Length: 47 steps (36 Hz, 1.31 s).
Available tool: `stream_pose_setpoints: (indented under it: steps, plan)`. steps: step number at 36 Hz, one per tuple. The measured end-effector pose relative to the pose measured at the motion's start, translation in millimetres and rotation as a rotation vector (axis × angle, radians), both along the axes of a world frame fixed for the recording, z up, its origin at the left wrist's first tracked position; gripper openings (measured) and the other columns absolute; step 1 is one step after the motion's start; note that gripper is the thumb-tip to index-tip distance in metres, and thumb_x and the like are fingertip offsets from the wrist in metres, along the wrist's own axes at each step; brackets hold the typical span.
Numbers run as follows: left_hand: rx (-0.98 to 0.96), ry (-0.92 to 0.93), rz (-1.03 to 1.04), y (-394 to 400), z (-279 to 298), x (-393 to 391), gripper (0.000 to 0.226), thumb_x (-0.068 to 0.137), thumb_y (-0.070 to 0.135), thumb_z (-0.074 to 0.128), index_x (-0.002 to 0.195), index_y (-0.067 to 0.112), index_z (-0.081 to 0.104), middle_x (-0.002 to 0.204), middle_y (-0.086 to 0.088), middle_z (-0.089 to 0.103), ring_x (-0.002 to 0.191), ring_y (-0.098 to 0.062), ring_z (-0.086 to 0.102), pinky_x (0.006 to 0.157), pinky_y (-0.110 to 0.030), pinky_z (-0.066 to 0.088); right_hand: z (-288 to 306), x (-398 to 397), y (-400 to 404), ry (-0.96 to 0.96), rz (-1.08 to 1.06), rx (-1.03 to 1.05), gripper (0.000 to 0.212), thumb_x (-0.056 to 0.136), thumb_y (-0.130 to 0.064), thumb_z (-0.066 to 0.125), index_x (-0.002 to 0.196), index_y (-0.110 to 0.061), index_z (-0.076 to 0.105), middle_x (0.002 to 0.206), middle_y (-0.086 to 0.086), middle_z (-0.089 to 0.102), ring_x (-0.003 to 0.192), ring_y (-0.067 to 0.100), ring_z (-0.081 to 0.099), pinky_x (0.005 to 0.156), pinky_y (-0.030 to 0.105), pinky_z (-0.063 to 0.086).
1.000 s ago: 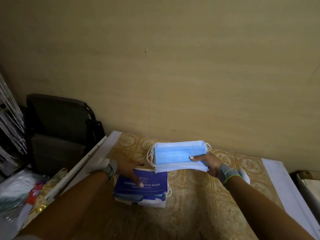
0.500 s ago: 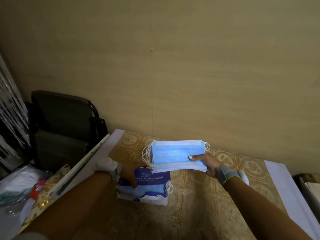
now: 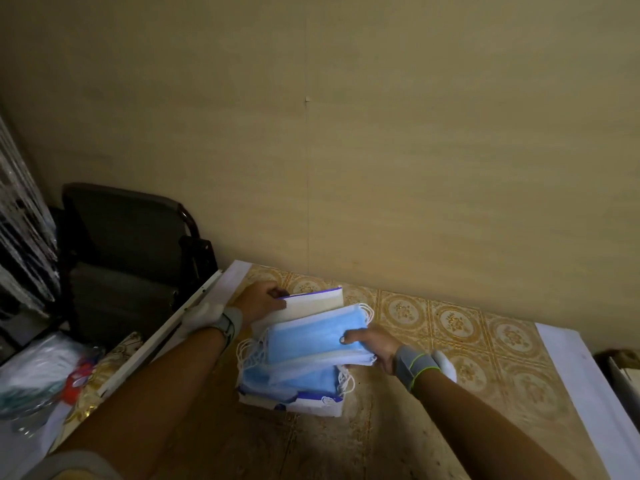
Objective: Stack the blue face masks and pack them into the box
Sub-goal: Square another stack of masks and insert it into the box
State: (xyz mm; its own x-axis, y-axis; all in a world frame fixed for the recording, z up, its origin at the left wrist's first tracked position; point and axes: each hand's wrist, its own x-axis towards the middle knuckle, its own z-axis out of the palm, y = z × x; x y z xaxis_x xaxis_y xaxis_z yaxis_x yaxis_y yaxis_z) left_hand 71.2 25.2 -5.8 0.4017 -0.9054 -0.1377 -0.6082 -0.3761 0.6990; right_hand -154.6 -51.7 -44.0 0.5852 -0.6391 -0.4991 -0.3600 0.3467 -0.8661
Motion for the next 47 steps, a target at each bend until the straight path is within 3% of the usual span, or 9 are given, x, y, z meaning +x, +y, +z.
stream_pose_setpoints:
  steps: [7,12,18,22,26,30,35,41,47]
  plan:
    - [-0.101,-0.065,-0.047,-1.6,-3.8,3.3,0.027,0.080,-0.002,0.059,0.105,0.009,0.060,0.098,-0.006,0.060,0.093,-0.019,0.053,0.074,-0.021,0.040,-15.6,27.9,28.5,0.042,-0.046,0.051,0.010,0.071,0.008,0.064,0.079,0.009,0.058,0.077,0.023,0.059,0.048,0.026,0.062,0.053,0.040,0.060]
    - [-0.307,-0.694,-0.228,2.0,-7.6,12.2,0.031,0.053,-0.012,0.064,0.073,0.012,0.059,0.085,-0.010,0.061,0.078,-0.030,0.059,0.067,-0.032,0.047,-47.0,35.6,21.5,0.217,0.041,-0.231,0.075,0.041,-0.037,0.070,0.104,0.003,0.063,0.100,0.018,0.071,0.084,0.023,0.066,0.076,0.035,0.056]
    - [-0.299,-1.175,-0.720,2.6,-11.7,9.7,0.029,0.047,0.005,0.074,0.056,0.026,0.055,0.064,0.006,0.057,0.056,-0.013,0.055,0.054,-0.022,0.043,-32.9,44.8,43.9,0.289,0.073,-0.512,0.072,0.077,-0.005,0.063,0.133,-0.002,0.018,0.096,0.010,0.054,0.091,0.028,0.060,0.068,0.027,0.042]
    - [-0.272,-0.928,-0.849,7.7,-26.4,6.6,0.007,0.073,0.022,0.059,0.079,0.024,0.063,0.077,0.005,0.065,0.062,-0.015,0.062,0.059,-0.023,0.049,-37.9,44.4,48.9,0.334,0.146,-0.627,0.077,0.077,-0.003,0.057,0.138,-0.018,0.013,0.083,0.015,0.060,0.071,0.028,0.058,0.057,0.032,0.044]
    - [0.253,-0.725,-0.787,7.4,-34.4,-5.6,0.048,0.085,0.047,0.058,0.122,0.018,0.053,0.122,-0.003,0.057,0.107,-0.022,0.056,0.092,-0.029,0.041,-37.5,45.1,49.1,0.433,0.235,-0.802,0.060,0.080,-0.006,0.055,0.134,-0.009,0.030,0.128,0.019,0.047,0.114,0.036,0.053,0.095,0.040,0.047]
    - [0.348,-0.762,-0.837,9.8,-42.6,-7.4,0.065,0.076,0.053,0.065,0.128,0.019,0.045,0.130,-0.004,0.049,0.115,-0.025,0.050,0.098,-0.034,0.035,-37.2,45.5,52.3,0.536,0.326,-0.960,0.062,0.079,-0.011,0.057,0.136,-0.004,0.032,0.142,0.019,0.026,0.124,0.036,0.043,0.104,0.034,0.041]
    - [0.351,-0.798,-0.834,14.0,-46.9,-10.7,0.071,0.075,0.050,0.068,0.132,0.018,0.041,0.134,-0.005,0.044,0.118,-0.026,0.047,0.100,-0.036,0.033,-33.2,39.5,55.1,0.473,0.311,-1.411,0.074,0.026,-0.038,0.078,0.098,-0.032,0.062,0.104,-0.007,0.067,0.093,0.014,0.063,0.076,0.022,0.052]
    - [0.364,-0.737,-0.784,20.0,-53.5,-9.3,0.068,0.077,0.047,0.067,0.133,0.019,0.042,0.136,-0.003,0.045,0.122,-0.024,0.047,0.105,-0.036,0.036,-43.7,34.1,42.9,0.596,0.663,-1.357,0.046,0.055,-0.050,0.068,0.096,-0.029,0.073,0.098,-0.008,0.072,0.091,0.012,0.069,0.102,0.037,0.020]
    - [0.419,-0.727,-0.794,25.8,-57.3,-13.6,0.065,0.083,0.042,0.061,0.140,0.017,0.040,0.138,-0.009,0.042,0.127,-0.028,0.043,0.108,-0.036,0.034,-62.3,30.5,31.4,0.712,0.797,-1.214,0.041,0.050,-0.063,0.046,0.072,-0.042,0.073,0.076,-0.024,0.071,0.071,-0.005,0.068,0.085,0.027,0.028]
